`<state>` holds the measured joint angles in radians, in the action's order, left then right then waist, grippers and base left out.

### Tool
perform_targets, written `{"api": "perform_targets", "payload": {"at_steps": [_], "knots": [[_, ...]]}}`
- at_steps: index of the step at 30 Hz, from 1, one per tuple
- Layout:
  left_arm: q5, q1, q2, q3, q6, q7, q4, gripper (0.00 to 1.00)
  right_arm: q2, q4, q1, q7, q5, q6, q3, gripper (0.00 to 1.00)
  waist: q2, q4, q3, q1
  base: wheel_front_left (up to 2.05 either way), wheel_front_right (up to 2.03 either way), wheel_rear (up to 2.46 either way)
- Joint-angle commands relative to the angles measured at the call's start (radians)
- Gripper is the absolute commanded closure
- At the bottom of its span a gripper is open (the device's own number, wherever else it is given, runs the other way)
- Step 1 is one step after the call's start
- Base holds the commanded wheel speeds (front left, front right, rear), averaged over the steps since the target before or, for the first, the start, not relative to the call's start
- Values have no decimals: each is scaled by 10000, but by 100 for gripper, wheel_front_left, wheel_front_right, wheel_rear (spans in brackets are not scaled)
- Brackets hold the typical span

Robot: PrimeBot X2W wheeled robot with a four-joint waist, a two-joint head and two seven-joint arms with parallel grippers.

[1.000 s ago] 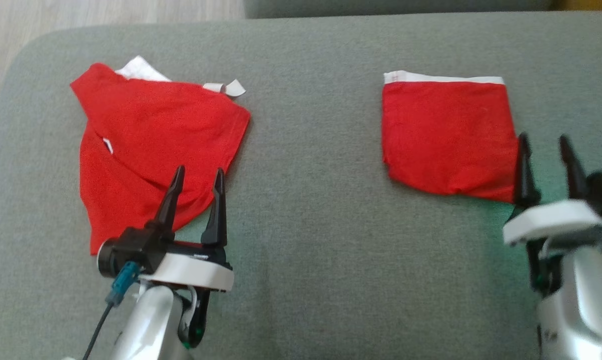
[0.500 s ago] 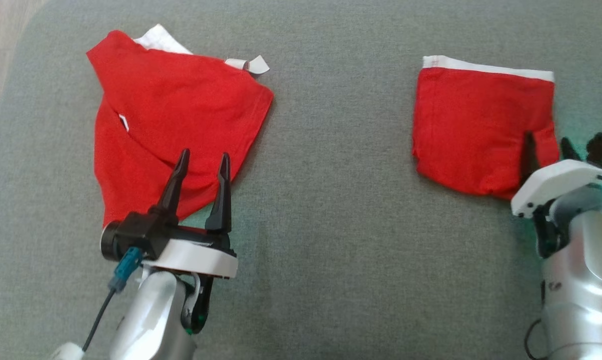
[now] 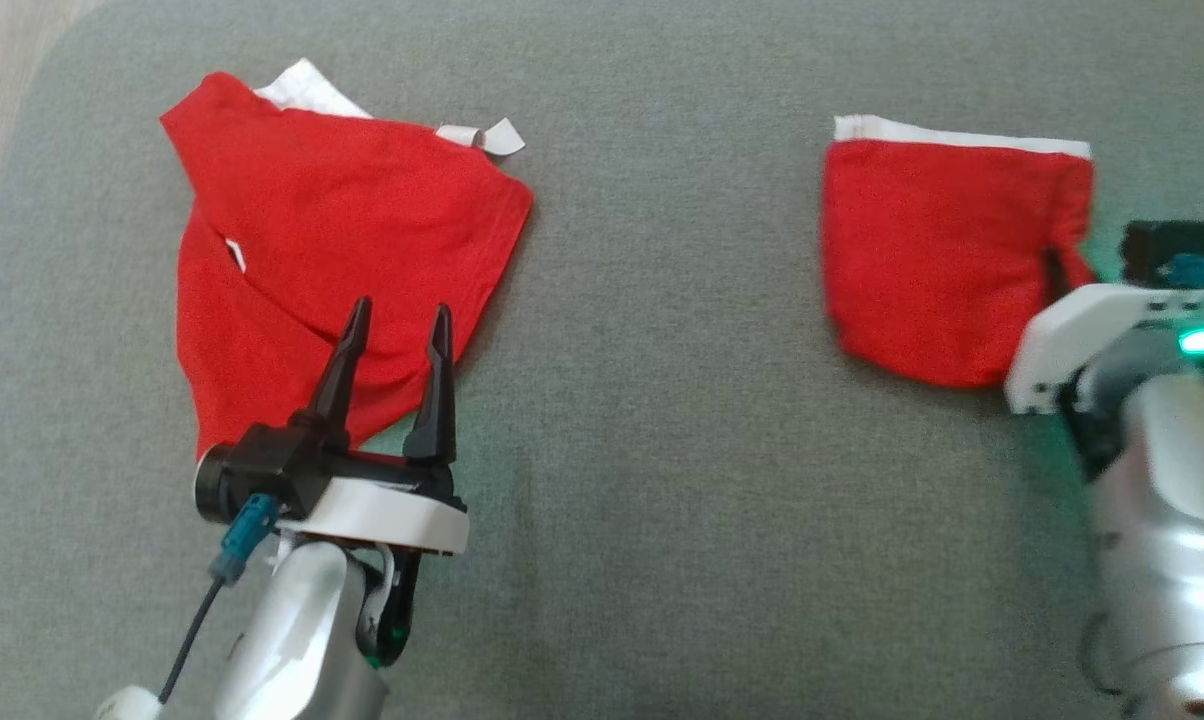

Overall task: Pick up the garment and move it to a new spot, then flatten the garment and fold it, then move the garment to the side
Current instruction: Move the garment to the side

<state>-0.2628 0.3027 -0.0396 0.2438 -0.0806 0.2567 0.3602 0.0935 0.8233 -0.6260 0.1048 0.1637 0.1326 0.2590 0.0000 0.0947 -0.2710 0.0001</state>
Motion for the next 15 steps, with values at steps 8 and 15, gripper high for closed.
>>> {"api": "perform_targets", "payload": {"at_steps": [8,15], "knots": [[29,310,-106,-378,5,51,-402,0,2748,-840,-217,-20,1108,-19,-714,100,0,-95,13,-1,0,0,0],[-32,428,-106,-406,-27,51,-534,0,4264,-1335,82,263,2453,-19,-126,100,0,89,-425,-1,0,0,0]]}}
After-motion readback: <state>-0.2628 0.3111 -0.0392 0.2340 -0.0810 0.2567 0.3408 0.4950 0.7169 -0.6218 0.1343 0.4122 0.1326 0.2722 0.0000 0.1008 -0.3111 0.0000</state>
